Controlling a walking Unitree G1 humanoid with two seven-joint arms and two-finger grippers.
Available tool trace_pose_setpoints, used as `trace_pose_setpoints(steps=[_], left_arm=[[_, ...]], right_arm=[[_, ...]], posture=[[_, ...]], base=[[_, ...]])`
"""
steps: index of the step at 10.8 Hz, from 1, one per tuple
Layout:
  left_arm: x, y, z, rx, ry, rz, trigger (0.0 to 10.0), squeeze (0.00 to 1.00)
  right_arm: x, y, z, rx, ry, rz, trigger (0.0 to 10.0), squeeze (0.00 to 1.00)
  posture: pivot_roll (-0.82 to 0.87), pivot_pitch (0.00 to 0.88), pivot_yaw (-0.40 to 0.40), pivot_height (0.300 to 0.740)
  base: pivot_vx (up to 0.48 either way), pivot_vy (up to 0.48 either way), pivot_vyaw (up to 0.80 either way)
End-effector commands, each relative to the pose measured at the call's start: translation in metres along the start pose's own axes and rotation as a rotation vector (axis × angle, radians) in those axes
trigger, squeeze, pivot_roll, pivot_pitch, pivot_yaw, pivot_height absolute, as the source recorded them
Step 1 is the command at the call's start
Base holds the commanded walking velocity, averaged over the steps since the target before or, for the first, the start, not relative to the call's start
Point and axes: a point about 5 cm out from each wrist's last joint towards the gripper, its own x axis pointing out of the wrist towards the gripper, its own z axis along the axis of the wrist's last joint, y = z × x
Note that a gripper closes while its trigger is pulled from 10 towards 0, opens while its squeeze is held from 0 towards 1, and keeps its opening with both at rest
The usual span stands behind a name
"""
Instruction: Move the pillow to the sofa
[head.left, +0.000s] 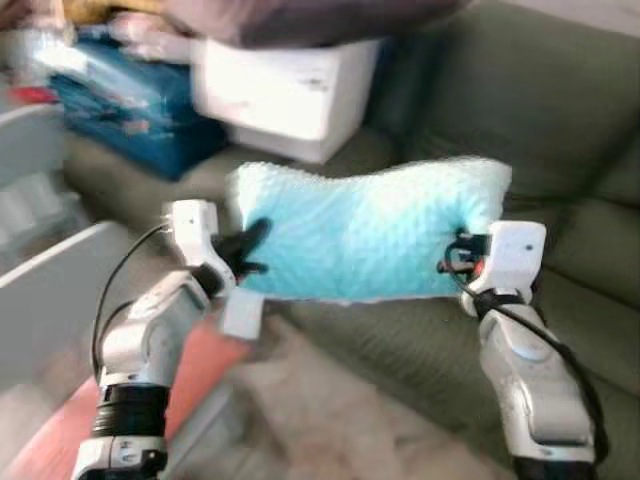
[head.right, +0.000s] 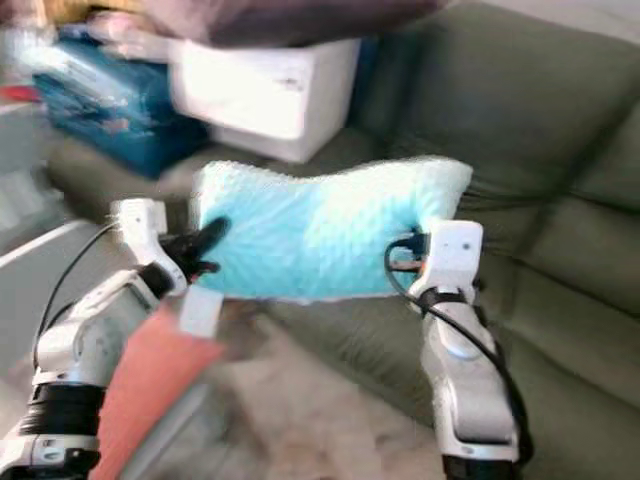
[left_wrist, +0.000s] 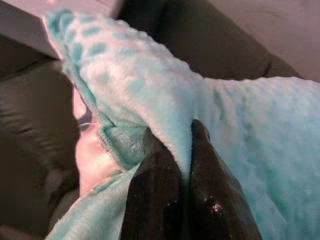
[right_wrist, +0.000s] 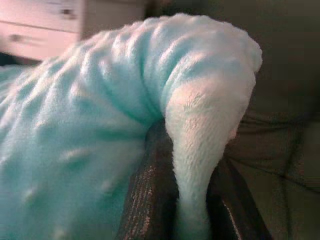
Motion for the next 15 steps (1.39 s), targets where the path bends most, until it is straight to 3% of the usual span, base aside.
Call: trace_pose_setpoints(steps=[1, 4, 15], left_arm=[[-0.0032, 0.0028, 0.0055, -0.002, -0.017, 0.017, 10.0, 0.00], [-0.0023, 0.0024, 0.0036, -0.001, -0.006, 0.029, 10.0, 0.00], [-0.0007, 0.0034, 0.0044, -0.024, -0.005, 0.053, 10.0, 0.00]], right_arm=[[0.0001, 0.0032, 0.0065, -0.003, -0.027, 0.006, 10.0, 0.00], [0.0002, 0.0026, 0.0066, -0.003, -0.028, 0.008, 10.0, 0.00], [0.0008, 0.0038, 0.0042, -0.004, -0.018, 0.011, 10.0, 0.00]], posture=[[-0.11, 0.078, -0.058, 0.740], [-0.11, 0.079, -0.061, 0.740], [-0.11, 0.074, -0.060, 0.740]], base=[[0.000, 0.000, -0.77], [0.000, 0.000, -0.77], [0.000, 0.000, 0.00]])
